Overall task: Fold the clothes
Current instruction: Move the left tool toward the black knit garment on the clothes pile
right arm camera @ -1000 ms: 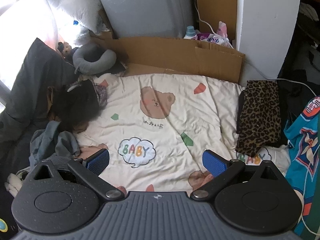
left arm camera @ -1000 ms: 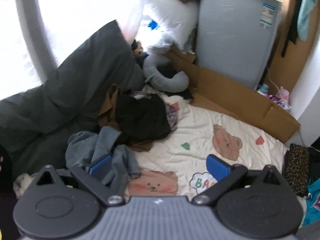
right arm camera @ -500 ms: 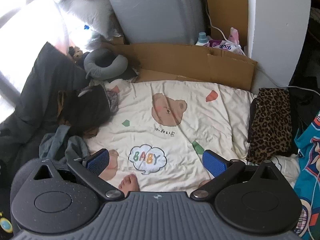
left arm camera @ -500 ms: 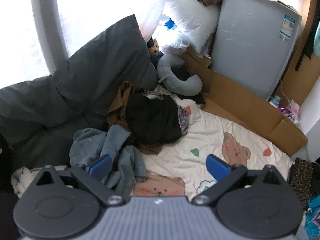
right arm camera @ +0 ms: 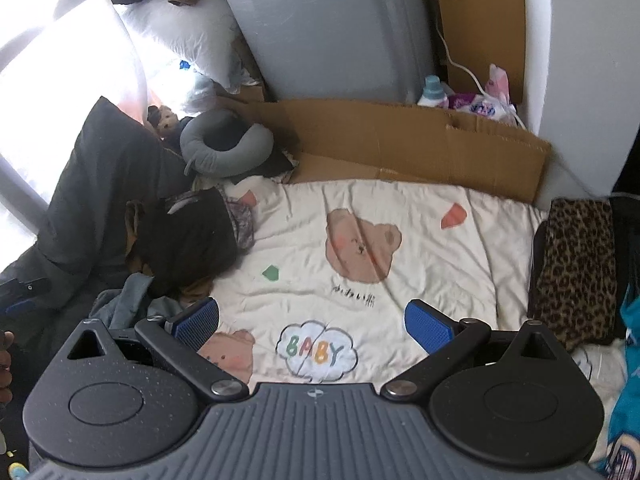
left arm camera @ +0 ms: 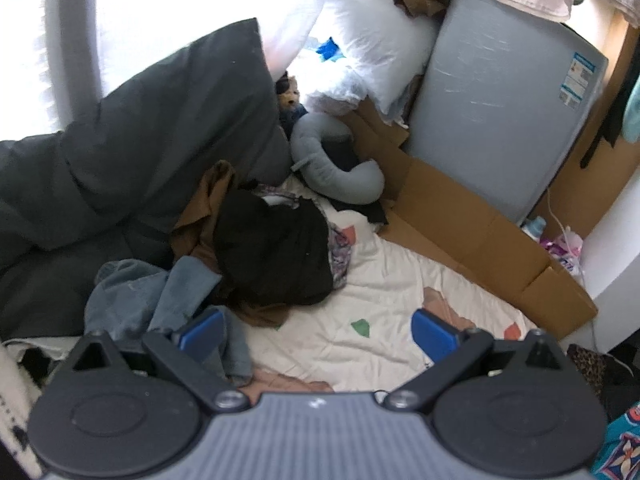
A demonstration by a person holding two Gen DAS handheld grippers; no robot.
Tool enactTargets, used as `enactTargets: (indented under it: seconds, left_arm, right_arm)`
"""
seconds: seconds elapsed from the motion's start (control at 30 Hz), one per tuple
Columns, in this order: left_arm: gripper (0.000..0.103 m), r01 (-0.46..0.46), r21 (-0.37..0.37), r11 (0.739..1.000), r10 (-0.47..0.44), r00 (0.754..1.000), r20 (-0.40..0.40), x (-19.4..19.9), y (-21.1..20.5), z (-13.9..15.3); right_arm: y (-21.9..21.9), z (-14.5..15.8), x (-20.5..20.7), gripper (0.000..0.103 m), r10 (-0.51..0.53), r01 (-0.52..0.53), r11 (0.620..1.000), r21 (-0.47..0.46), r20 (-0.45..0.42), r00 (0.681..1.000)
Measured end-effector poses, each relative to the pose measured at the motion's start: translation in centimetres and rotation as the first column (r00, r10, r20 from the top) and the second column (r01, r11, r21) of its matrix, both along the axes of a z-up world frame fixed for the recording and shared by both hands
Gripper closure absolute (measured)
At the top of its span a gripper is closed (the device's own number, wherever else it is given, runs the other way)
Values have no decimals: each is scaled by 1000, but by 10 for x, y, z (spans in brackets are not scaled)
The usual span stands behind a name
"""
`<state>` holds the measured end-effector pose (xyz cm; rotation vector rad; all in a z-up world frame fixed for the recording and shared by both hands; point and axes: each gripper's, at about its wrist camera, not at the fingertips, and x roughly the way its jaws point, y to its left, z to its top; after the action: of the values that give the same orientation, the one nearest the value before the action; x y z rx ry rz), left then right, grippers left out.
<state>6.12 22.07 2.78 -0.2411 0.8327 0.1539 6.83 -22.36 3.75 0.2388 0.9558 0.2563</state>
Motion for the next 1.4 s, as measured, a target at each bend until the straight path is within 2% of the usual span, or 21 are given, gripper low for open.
enactTargets:
  seconds: [0.17, 0.3, 0.43, 0.53, 0.8, 1.0, 1.23, 1.4]
  left_arm:
    - [4, 29, 21, 999, -28, 1000, -5, 16, -5, -9]
    - [4, 13, -4, 1000, -13, 1000, 20, 27, -4, -18]
    - [4, 0, -1, 1000, 0, 999, 47, 36, -4, -25]
    - [4, -2, 9, 1000, 1, 999, 51, 44, -6, -32]
    - [5, -18, -24, 1000, 18, 1000, 14, 69, 2, -58]
    - [5, -21, 25, 999, 21, 1000, 16, 88, 2, -77]
    - [6, -16, 44, 999, 16, 1000, 1, 104, -1, -115]
    - [6, -36, 67, 997, 34, 999, 19, 111, -1, -143]
  right_arm:
    - [3, -2, 27, 1, -7, 7, 999, -42, 18, 1000]
    - [1, -4, 47, 1, 3, -2, 999, -33, 32, 999]
    - [5, -10, 65, 1, 27, -19, 994, -109, 71, 997]
    - [6, -16, 79, 1, 48, -36, 990, -134, 85, 995]
    - [5, -40, 117, 1, 88, -81, 994, -80, 93, 992]
    - [8, -61, 132, 1, 95, -91, 995, -41, 135, 986]
    - [15, -102, 148, 1, 147, -146, 989, -9, 104, 984]
    - [16, -129, 156, 1, 136, -132, 990, -44, 121, 983]
